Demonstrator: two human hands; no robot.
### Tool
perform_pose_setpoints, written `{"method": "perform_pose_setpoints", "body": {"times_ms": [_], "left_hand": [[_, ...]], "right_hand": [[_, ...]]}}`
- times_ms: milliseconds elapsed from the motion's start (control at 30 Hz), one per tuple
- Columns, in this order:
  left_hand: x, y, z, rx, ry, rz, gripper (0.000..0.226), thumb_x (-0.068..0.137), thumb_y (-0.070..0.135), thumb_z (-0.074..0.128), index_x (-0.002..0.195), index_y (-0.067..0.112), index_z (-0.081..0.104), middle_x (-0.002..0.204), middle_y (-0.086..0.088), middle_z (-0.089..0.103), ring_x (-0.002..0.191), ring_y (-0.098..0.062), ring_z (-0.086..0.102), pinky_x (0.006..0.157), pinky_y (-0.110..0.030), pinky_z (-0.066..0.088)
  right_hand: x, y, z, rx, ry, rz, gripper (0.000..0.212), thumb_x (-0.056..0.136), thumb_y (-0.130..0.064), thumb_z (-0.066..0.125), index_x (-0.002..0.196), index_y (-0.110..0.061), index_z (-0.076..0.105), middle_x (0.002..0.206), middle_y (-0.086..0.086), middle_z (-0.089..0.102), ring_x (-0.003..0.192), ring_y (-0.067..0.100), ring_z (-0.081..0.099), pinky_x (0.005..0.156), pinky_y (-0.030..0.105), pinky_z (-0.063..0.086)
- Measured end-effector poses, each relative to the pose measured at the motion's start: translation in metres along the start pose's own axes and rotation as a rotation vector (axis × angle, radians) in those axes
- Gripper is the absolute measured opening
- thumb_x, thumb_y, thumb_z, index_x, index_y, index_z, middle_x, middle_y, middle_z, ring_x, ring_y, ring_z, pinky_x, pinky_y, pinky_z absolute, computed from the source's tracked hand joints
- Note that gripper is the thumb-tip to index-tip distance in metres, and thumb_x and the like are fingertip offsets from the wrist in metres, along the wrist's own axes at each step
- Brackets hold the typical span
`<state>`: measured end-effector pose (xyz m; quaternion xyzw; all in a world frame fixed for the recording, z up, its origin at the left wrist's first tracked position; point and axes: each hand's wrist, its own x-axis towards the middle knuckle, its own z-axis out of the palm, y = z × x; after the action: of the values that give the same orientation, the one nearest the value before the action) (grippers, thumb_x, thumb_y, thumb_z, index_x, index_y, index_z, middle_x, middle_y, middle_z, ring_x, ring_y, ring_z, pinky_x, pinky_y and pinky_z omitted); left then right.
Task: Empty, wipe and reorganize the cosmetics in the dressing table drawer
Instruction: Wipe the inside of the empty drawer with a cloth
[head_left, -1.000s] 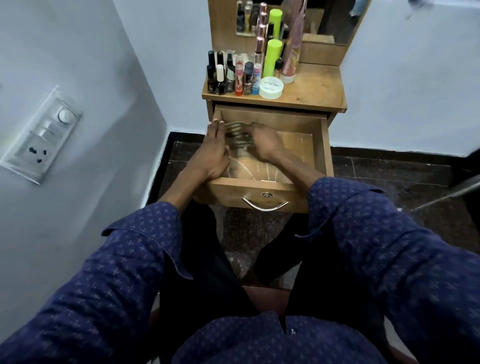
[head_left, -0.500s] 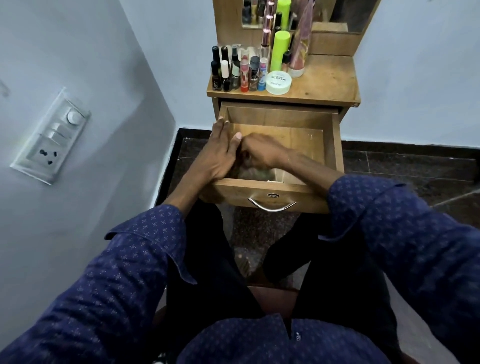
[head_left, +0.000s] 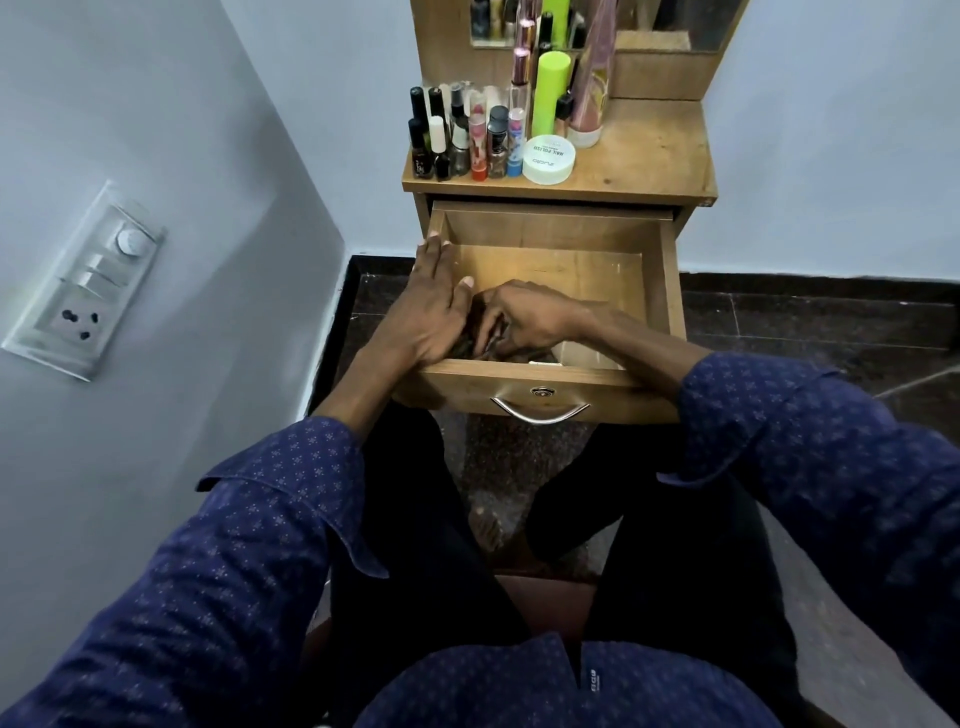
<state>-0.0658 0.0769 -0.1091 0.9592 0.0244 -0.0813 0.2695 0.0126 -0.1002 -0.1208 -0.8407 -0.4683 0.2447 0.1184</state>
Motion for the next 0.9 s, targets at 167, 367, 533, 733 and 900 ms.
{"method": "perform_pose_setpoints", "body": {"times_ms": [167, 367, 533, 733, 900], "left_hand": [[0.002, 0.000, 0.001, 0.047, -0.019, 0.005, 0.070, 0.113, 0.043, 0.024, 0.166, 0.007, -0.005, 0.174, -0.008, -0.017, 0.160, -0.020, -0.017, 0.125, -0.033, -0.006], [0.006, 0.003, -0.001, 0.061, -0.018, -0.002, 0.075, 0.112, 0.048, 0.027, 0.166, 0.007, -0.007, 0.174, -0.008, -0.017, 0.160, -0.019, -0.017, 0.121, -0.029, -0.007], [0.007, 0.002, 0.000, 0.112, -0.043, 0.010, 0.082, 0.111, 0.052, 0.030, 0.165, 0.006, -0.011, 0.172, -0.010, -0.022, 0.159, -0.023, -0.020, 0.124, -0.032, -0.007], [0.005, 0.002, 0.001, 0.160, -0.075, 0.026, 0.085, 0.111, 0.046, 0.039, 0.163, 0.002, -0.012, 0.171, -0.016, -0.022, 0.159, -0.029, -0.020, 0.127, -0.037, -0.006], [0.005, -0.002, -0.002, 0.145, -0.041, 0.026, 0.084, 0.111, 0.042, 0.041, 0.163, 0.000, -0.009, 0.172, -0.017, -0.018, 0.160, -0.029, -0.017, 0.130, -0.040, -0.001]], "right_hand": [[-0.003, 0.037, -0.026, -0.047, 0.428, 0.296, 0.032, 0.087, -0.014, 0.080, 0.116, -0.027, 0.076, 0.122, -0.001, 0.074, 0.111, 0.018, 0.067, 0.091, 0.035, 0.054], [-0.010, 0.031, 0.000, 0.006, 0.412, 0.274, 0.025, 0.083, -0.019, 0.085, 0.101, -0.034, 0.079, 0.106, -0.015, 0.073, 0.094, 0.004, 0.067, 0.086, 0.032, 0.056], [-0.032, 0.020, 0.007, 0.182, 0.060, 0.173, 0.017, 0.081, -0.010, 0.086, 0.094, -0.018, 0.078, 0.090, -0.020, 0.075, 0.081, -0.009, 0.067, 0.080, 0.026, 0.059], [-0.017, 0.056, -0.033, 0.117, 0.213, 0.356, 0.025, 0.077, -0.005, 0.085, 0.093, -0.025, 0.081, 0.105, -0.008, 0.072, 0.102, 0.013, 0.067, 0.081, 0.025, 0.049], [-0.015, 0.050, -0.026, 0.054, 0.407, 0.467, 0.020, 0.084, -0.004, 0.075, 0.089, -0.023, 0.071, 0.105, -0.005, 0.065, 0.099, 0.018, 0.064, 0.071, 0.024, 0.046]]}}
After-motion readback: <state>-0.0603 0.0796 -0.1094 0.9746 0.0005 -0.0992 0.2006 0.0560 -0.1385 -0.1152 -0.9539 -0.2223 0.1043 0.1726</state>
